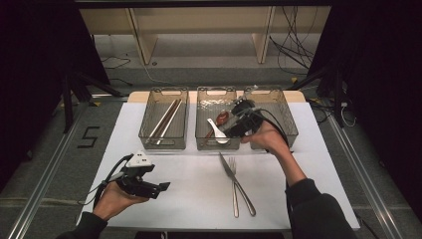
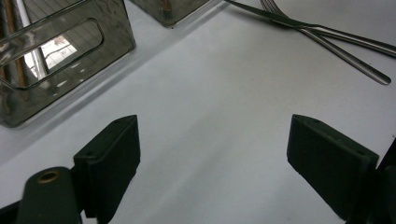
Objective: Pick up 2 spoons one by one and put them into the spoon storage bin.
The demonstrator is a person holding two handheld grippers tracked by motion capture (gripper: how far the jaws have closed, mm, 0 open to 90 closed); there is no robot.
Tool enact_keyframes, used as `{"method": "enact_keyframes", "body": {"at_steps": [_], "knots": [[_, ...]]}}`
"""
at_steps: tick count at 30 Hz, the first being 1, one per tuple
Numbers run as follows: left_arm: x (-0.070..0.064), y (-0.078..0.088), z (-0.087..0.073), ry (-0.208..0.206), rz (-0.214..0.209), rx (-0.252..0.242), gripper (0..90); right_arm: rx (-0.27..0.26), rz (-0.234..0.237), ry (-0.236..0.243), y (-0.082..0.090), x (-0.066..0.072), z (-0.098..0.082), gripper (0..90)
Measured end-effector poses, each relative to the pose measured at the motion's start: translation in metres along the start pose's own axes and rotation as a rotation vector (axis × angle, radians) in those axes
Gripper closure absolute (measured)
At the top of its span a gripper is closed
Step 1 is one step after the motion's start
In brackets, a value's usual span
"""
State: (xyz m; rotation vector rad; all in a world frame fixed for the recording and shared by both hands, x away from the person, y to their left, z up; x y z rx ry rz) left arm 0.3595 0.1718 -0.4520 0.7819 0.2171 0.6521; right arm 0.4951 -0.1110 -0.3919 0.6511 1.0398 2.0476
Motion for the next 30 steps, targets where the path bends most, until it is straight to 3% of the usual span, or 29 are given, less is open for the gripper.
{"method": "enact_keyframes", "body": {"at_steps": [9, 16, 30], "knots": [[0.001, 0.001, -0.002, 0.007, 0.007, 0.001, 16.4, 0.007, 0.046, 0.037, 0.009, 0.023, -0.053, 33.6], [0.002, 0.003, -0.004, 0.010, 0.012, -0.002, 16.3, 0.054, 0.050, 0.042, 0.003, 0.029, -0.086, 33.4], [0.001, 0.002, -0.002, 0.001, 0.011, -0.006, 16.2, 0.148, 0.035, 0.040, -0.013, 0.032, -0.119, 33.1]]}}
Point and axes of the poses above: each handheld gripper's, and its own axes: y roughly backward along the jaws, z roughly out of its top, x roughly to its left, the point moved 5 cm from there along -y, roughly forward along the jaws, and after that the axes turned 9 degrees about -y, right-handed, at the moved point
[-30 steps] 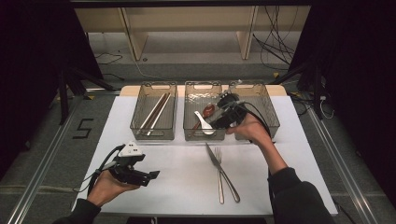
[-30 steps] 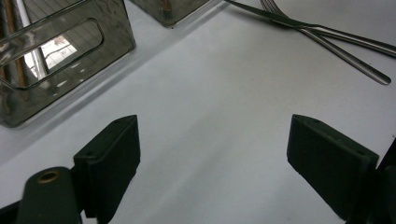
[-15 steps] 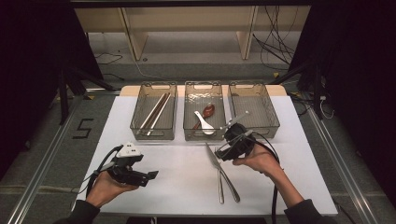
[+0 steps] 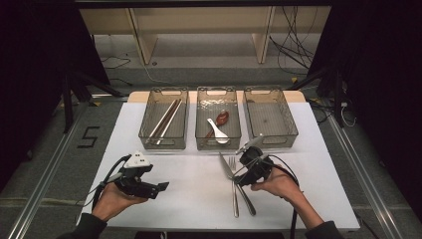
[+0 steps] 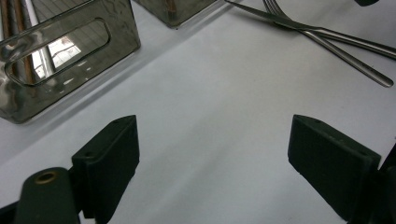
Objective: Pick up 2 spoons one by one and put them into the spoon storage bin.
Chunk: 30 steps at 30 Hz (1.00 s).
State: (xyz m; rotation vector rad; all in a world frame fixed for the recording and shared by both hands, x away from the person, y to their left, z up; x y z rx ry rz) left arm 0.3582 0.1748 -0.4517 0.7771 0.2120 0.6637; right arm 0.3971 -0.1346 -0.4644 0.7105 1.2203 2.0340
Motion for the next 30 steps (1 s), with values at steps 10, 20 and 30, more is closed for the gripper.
{"method": "enact_keyframes", "body": {"at_steps": [10, 20, 30], "knots": [[-0.001, -0.001, 0.000, 0.000, -0.002, 0.002, 16.1, 0.075, -0.015, 0.015, -0.010, 0.003, -0.016, 33.0], [-0.001, 0.000, 0.001, -0.003, 0.000, -0.007, 16.0, 0.123, -0.017, 0.015, -0.017, 0.004, -0.025, 32.1], [0.000, -0.001, 0.001, 0.002, 0.000, -0.003, 16.0, 0.164, -0.026, 0.027, -0.022, 0.003, -0.030, 32.1]]}}
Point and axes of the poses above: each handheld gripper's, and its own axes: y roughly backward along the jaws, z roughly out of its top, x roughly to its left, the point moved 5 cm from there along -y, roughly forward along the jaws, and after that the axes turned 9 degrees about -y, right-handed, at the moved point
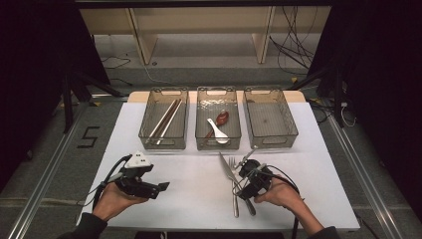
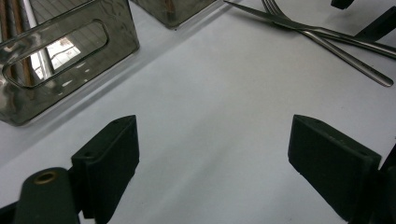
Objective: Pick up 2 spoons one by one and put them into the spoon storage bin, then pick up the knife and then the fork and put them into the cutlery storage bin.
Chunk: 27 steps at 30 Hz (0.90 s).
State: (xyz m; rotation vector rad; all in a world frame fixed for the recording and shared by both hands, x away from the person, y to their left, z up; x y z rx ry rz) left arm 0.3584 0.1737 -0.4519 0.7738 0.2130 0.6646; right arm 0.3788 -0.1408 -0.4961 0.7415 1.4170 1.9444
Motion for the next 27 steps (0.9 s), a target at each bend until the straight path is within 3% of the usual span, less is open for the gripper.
{"method": "enact_keyframes", "body": {"at_steps": [18, 27], "knots": [[0.001, 0.000, -0.001, 0.005, 0.002, 0.004, 16.0, 0.051, -0.007, 0.017, -0.009, 0.003, -0.001, 34.3], [0.000, -0.002, -0.001, -0.002, -0.002, 0.013, 16.0, 0.064, -0.017, 0.028, -0.011, 0.002, -0.001, 44.1]]}}
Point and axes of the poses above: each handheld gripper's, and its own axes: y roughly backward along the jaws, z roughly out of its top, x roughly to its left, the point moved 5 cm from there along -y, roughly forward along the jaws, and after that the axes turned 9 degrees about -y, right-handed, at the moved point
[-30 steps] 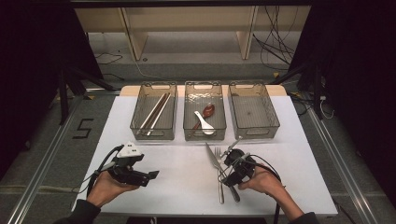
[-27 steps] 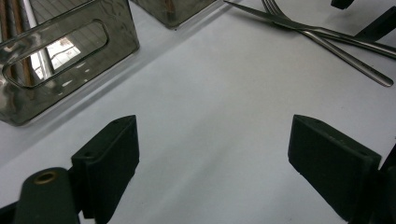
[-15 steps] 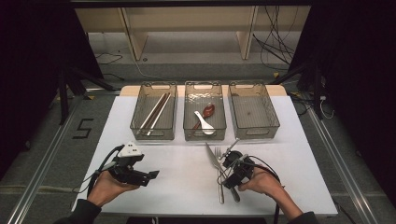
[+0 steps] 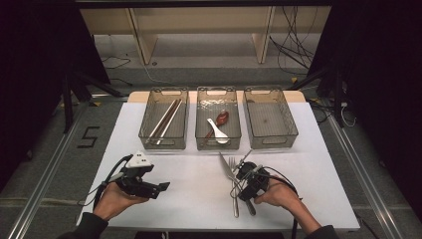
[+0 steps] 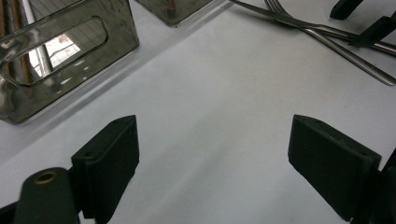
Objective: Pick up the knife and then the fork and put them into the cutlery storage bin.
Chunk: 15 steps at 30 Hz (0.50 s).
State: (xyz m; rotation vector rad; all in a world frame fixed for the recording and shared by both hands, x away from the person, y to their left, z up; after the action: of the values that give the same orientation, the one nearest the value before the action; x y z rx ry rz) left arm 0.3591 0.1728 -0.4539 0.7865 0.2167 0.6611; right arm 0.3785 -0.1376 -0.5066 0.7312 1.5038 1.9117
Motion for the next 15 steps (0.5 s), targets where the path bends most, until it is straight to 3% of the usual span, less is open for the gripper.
{"method": "enact_keyframes", "body": {"at_steps": [15], "knots": [[-0.0010, -0.0003, -0.0018, -0.005, 0.001, 0.002, 16.1, 0.023, -0.031, 0.025, -0.0012, 0.0006, 0.0051, 53.0]]}}
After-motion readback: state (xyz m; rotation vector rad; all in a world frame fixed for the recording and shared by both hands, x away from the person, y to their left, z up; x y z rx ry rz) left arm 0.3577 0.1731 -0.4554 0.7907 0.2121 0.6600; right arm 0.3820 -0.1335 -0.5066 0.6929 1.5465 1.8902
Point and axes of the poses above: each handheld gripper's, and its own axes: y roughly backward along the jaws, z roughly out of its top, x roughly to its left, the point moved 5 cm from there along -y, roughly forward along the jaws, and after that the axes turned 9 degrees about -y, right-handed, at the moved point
